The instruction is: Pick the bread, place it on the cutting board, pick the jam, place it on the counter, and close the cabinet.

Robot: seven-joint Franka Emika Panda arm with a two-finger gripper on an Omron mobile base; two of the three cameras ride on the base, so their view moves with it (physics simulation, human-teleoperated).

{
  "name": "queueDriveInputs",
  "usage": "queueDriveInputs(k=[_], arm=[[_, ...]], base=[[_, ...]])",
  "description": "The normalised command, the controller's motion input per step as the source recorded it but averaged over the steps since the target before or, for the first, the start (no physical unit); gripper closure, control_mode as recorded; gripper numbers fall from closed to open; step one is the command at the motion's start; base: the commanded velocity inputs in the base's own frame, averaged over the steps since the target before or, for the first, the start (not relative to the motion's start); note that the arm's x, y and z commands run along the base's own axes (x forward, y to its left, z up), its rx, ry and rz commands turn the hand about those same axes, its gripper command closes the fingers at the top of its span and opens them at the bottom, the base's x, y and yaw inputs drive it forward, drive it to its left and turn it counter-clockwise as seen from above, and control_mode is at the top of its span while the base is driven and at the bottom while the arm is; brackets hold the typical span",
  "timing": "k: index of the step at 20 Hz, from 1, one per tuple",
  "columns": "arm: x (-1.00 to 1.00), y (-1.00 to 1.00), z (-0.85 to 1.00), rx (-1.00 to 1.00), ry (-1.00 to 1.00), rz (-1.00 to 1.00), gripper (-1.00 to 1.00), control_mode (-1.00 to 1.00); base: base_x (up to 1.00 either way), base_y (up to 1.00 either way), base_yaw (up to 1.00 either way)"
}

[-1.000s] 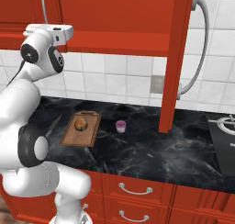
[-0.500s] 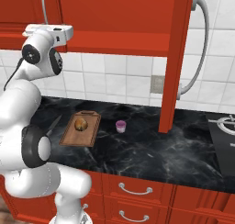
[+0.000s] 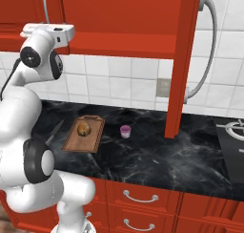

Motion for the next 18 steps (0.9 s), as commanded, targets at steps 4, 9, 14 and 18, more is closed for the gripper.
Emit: queueDriveInputs(k=[4, 9, 14, 18], arm=[[-0.38, -0.06, 0.25, 0.0, 0.0, 0.01, -1.0, -1.0], [-0.45, -0.02, 0.22, 0.0, 0.0, 0.0, -1.0, -1.0], [-0.49, -0.19, 0.13, 0.0, -0.02, 0.0, -1.0, -1.0], [-0.57, -0.27, 0.08, 0.0, 0.0, 0.0, -1.0, -1.0]], base=[[0.0, 0.0, 0.0], [0.0, 0.0, 0.0], [0.0, 0.0, 0.0], [0.0, 0.0, 0.0]])
